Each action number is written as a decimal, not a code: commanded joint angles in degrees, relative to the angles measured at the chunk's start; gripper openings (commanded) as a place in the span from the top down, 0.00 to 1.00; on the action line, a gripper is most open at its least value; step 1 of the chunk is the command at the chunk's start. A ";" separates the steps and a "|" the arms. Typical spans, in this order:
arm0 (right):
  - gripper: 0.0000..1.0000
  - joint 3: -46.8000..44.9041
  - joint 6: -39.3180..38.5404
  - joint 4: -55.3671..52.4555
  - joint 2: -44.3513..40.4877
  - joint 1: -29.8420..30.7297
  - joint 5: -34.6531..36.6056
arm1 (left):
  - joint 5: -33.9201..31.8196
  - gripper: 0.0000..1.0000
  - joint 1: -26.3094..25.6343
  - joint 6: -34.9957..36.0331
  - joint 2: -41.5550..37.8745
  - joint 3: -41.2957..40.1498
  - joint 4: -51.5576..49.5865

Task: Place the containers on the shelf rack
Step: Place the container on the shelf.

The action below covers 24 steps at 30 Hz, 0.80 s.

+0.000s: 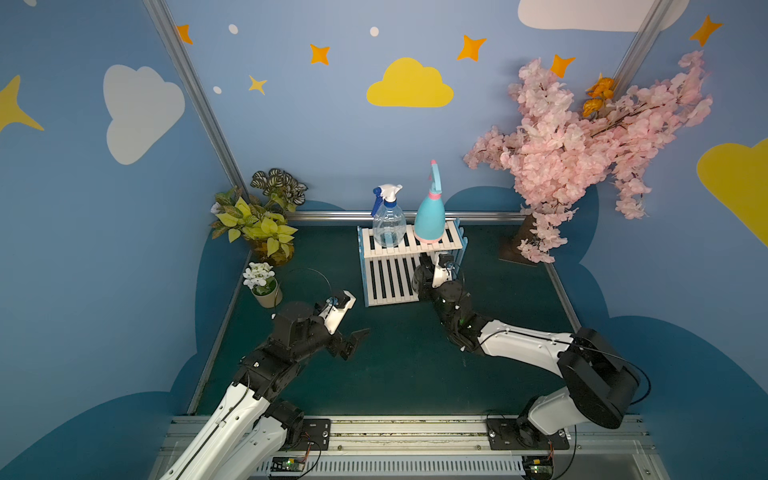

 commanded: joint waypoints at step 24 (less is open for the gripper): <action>0.70 3.28 1.02 5.54 5.47 -1.43 0.01 | 5.50 0.01 -0.25 1.13 0.02 -0.87 1.44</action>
